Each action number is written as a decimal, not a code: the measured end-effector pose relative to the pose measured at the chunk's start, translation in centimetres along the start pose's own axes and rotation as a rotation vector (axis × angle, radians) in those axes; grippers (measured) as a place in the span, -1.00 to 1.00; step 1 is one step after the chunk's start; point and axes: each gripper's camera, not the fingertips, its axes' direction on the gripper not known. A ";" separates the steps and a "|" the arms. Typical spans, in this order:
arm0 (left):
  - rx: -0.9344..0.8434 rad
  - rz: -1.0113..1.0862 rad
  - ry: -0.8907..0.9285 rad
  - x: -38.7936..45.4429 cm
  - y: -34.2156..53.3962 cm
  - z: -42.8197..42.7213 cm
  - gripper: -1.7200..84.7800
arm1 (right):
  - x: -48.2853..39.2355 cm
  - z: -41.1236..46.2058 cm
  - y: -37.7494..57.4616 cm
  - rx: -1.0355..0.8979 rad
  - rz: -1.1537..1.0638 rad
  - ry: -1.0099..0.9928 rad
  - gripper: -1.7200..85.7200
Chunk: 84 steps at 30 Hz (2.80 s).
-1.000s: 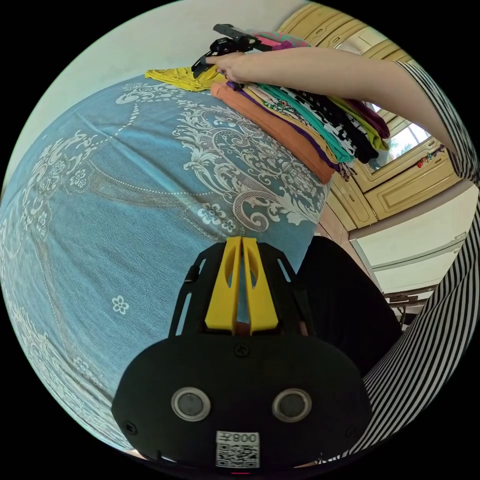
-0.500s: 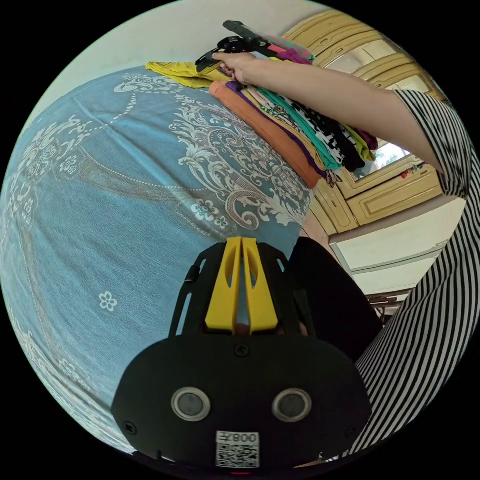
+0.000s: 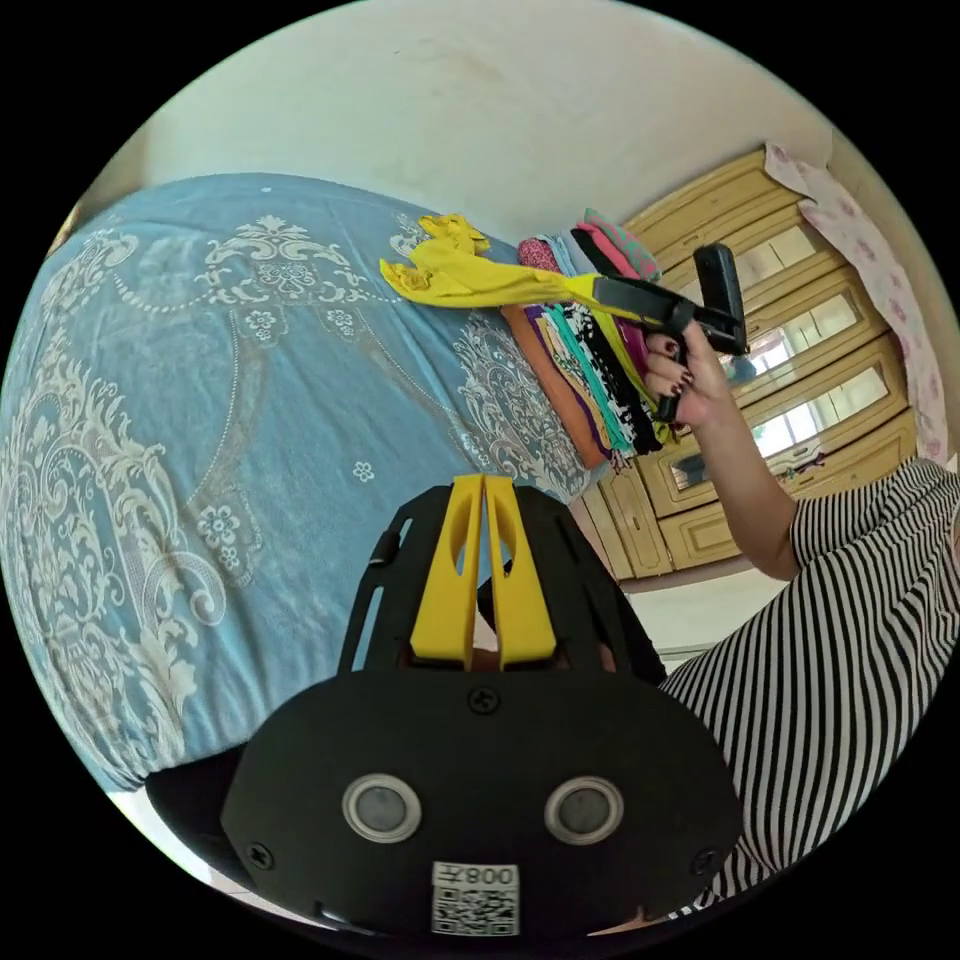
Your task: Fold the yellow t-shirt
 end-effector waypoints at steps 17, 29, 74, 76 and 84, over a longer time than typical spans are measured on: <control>0.064 -0.137 0.094 -10.5 7.3 -0.5 -0.90 | -10.1 -1.9 19.2 -0.299 0.069 -0.164 -0.95; -0.057 -0.162 0.045 -17.3 -7.1 11.5 -0.81 | 1.9 -9.3 27.9 -0.235 0.525 -0.013 -0.95; -0.073 -0.023 0.496 -19.6 -19.7 23.8 -0.95 | -4.1 -7.3 4.6 -0.010 0.097 0.214 -0.71; -0.083 -0.005 0.520 -19.4 -20.5 23.9 -0.95 | -4.2 -7.6 4.4 -0.024 0.097 0.228 -0.72; -0.068 0.063 0.538 -20.1 -23.1 22.2 -0.91 | -3.1 -12.0 4.0 -0.006 0.134 0.260 -0.92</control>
